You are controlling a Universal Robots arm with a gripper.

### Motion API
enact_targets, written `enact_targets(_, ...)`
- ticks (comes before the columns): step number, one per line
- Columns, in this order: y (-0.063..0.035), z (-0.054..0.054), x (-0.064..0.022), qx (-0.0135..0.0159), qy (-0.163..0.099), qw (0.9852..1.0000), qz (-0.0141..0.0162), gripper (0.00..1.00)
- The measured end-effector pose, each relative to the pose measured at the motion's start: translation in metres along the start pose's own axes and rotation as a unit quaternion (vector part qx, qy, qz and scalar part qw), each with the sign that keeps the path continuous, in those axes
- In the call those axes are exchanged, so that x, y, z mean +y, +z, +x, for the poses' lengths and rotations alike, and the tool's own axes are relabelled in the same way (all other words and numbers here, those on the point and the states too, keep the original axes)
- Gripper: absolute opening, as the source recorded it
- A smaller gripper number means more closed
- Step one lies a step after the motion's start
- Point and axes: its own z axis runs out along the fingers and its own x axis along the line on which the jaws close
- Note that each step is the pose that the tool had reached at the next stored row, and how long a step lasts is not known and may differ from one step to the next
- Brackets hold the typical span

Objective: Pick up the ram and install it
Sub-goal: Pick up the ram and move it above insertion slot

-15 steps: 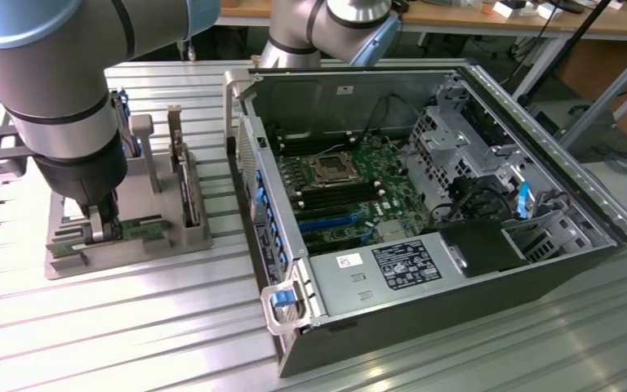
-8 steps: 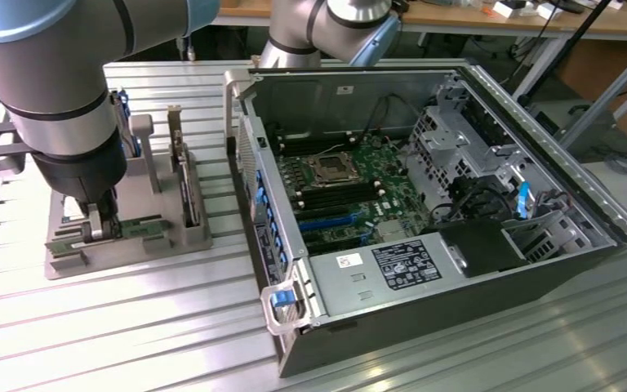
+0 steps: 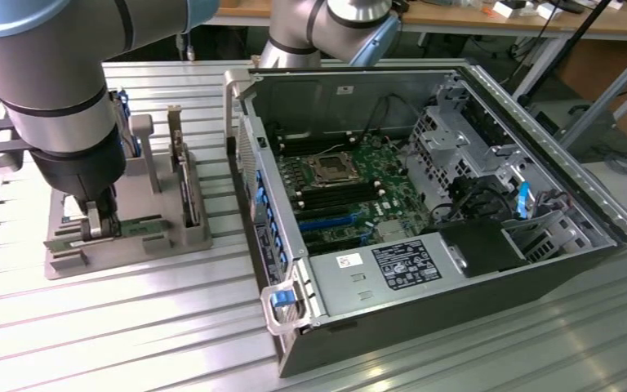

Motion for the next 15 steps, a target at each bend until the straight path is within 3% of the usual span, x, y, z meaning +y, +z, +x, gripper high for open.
enact_targets(15,-0.0105,0.000,0.0004,0.0000,0.000,1.0000,0.0000,0.12)
